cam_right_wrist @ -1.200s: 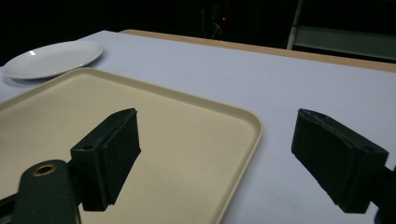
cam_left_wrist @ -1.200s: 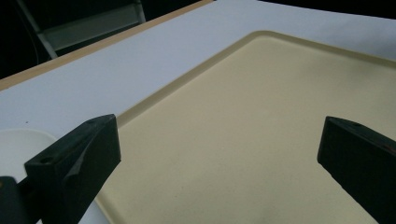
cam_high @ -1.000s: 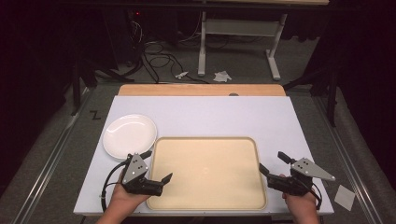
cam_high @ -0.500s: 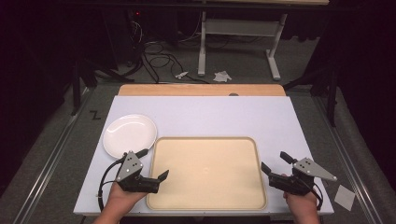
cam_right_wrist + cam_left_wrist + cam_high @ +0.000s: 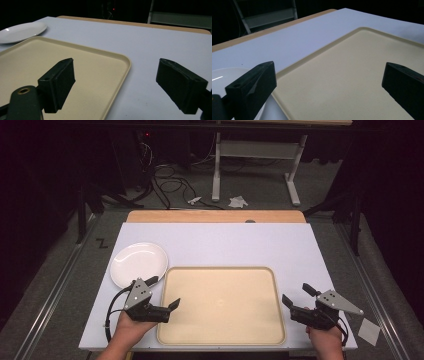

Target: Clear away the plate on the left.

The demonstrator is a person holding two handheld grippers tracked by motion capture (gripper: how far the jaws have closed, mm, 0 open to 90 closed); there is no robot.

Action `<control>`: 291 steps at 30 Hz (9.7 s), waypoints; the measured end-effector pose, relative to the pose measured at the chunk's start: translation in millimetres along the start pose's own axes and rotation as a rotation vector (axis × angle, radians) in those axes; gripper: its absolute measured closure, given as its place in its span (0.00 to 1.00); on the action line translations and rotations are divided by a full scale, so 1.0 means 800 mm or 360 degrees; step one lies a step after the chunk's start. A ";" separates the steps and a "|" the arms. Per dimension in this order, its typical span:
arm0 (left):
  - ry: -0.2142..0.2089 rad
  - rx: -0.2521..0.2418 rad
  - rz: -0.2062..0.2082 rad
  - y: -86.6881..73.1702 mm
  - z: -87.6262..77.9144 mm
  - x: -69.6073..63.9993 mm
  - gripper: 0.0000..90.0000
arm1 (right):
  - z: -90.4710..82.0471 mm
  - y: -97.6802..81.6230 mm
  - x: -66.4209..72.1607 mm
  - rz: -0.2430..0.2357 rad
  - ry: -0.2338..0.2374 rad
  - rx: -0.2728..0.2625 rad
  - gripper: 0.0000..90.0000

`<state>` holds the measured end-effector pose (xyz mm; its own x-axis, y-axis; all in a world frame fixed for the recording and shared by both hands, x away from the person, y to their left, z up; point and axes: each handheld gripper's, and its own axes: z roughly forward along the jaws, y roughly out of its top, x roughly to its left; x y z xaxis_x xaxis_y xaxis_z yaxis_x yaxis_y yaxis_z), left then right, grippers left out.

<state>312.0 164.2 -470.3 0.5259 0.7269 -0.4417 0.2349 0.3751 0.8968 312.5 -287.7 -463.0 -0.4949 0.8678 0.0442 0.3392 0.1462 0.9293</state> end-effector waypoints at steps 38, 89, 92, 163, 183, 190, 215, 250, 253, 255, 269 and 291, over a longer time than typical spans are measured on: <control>0.0393 0.0012 0.0070 0.019 -0.015 0.091 0.00 | 0.000 0.006 0.004 -0.0037 0.0015 -0.0028 0.18; 0.0397 0.0411 0.0921 -0.036 -0.014 0.091 0.07 | -0.002 0.006 0.007 -0.0063 0.0025 -0.0022 0.18; 0.0398 0.0550 0.1080 -0.033 -0.023 0.098 0.10 | 0.000 0.006 0.008 -0.0058 0.0023 -0.0010 0.18; 0.0426 0.0838 0.1463 -0.058 0.009 0.133 0.60 | 0.001 0.008 0.008 -0.0081 0.0028 -0.0009 0.18; 0.0415 0.0733 0.1542 -0.053 0.007 0.124 0.96 | 0.002 0.008 0.007 -0.0076 0.0034 -0.0011 0.18; 0.0426 0.0692 0.1556 -0.047 0.008 0.122 0.97 | 0.002 0.008 0.008 -0.0080 0.0034 -0.0009 0.18; 0.0373 0.0364 0.1422 -0.018 -0.012 0.067 0.97 | -0.001 0.010 0.007 -0.0078 0.0030 -0.0039 0.18; 0.0043 0.0312 0.1457 -0.040 -0.004 -0.027 0.97 | 0.000 0.010 0.008 -0.0090 0.0031 -0.0029 0.18; 0.0007 0.0314 0.1470 -0.045 -0.001 -0.039 0.97 | 0.000 0.010 0.008 -0.0088 0.0032 -0.0028 0.18; -0.0023 0.0308 0.1470 -0.048 0.001 -0.046 0.97 | 0.000 0.010 0.008 -0.0089 0.0032 -0.0028 0.18; -0.0208 0.0325 0.1476 -0.071 0.016 -0.089 0.97 | 0.000 0.010 0.008 -0.0090 0.0032 -0.0032 0.18; -0.0428 0.0433 0.1518 -0.110 0.030 -0.129 0.97 | -0.001 0.010 0.007 -0.0088 0.0033 -0.0037 0.18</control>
<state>256.8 42.2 -503.4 0.7487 0.4885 0.4481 -0.2169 -0.4583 0.8620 311.9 -281.7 -454.8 -0.5290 0.8487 0.0002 0.2925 0.1821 0.9388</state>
